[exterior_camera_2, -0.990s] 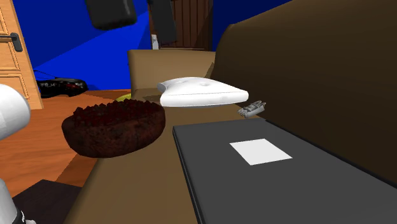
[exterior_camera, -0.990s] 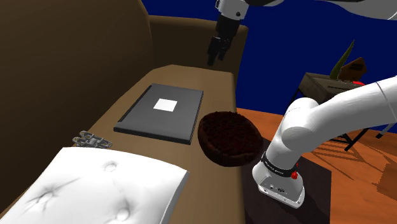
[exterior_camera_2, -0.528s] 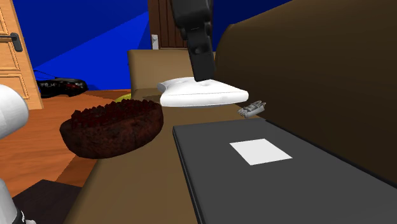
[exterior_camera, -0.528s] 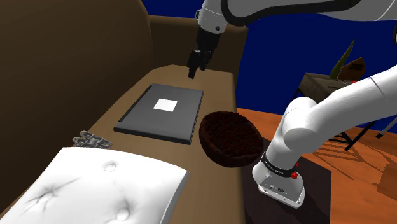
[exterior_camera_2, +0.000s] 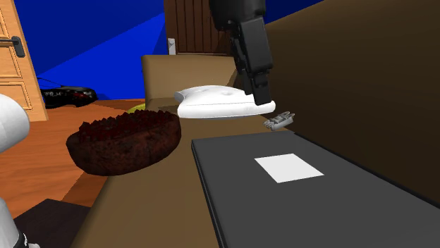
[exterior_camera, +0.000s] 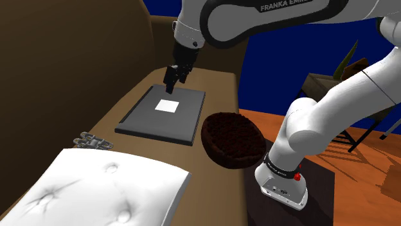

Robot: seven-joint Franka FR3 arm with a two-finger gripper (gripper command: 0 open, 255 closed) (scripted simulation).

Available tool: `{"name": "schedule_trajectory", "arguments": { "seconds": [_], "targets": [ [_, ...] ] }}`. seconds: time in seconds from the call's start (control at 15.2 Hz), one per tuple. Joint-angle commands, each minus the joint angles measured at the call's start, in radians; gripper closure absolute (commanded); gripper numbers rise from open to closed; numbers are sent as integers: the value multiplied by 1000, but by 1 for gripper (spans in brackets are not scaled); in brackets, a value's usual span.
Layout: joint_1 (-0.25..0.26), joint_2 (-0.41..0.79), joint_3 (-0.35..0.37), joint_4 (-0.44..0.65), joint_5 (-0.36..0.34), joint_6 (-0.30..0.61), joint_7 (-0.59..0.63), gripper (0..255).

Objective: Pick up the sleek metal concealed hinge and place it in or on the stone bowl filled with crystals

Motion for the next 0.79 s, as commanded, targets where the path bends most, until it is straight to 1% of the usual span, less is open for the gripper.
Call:
{"name": "schedule_trajectory", "arguments": {
  "seconds": [0.0, 0.2, 0.4, 0.59, 0.73],
  "targets": [
    [10, 55, 38, 22, -1, 48, 29, 0],
    [21, 129, 91, 51, -14, 112, 70, 0],
    [28, 208, 144, 88, -41, 171, 118, 0],
    [30, 292, 198, 134, -87, 223, 175, 0],
    [31, 351, 234, 170, -129, 252, 219, 0]
  ]
}}
